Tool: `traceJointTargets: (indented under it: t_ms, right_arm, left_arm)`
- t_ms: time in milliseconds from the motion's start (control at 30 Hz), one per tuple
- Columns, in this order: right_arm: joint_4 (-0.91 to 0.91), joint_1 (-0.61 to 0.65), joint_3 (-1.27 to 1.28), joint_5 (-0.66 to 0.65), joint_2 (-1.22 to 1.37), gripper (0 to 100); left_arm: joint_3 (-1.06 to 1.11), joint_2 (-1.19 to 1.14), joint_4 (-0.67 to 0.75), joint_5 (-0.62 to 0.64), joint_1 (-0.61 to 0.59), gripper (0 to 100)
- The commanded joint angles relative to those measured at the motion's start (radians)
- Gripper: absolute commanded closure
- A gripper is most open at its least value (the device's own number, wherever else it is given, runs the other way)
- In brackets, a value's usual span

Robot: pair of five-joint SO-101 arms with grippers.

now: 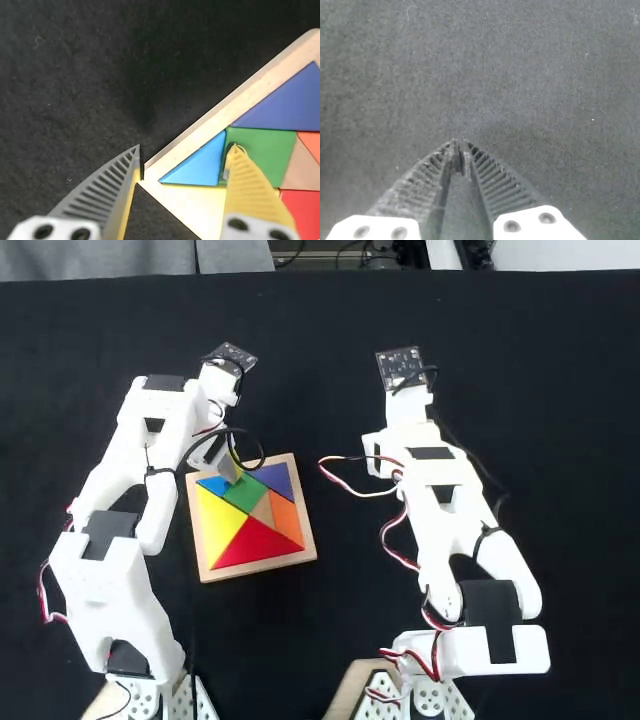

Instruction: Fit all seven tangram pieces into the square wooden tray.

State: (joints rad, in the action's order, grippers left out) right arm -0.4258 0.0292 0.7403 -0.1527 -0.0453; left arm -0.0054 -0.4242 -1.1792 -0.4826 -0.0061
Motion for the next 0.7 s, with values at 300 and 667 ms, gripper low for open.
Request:
traceJointTargets:
  t_ms: [300,667]
  right_arm:
    - [0.020,-0.009,-0.062,0.000,0.001,98.7]
    - [0.021,-0.009,-0.061,0.006,0.001,98.7]
  left_arm:
    - [-0.122,0.272,-0.226,-0.003,0.004,73]
    - [-0.180,0.723,-0.313,0.259,-0.159,73]
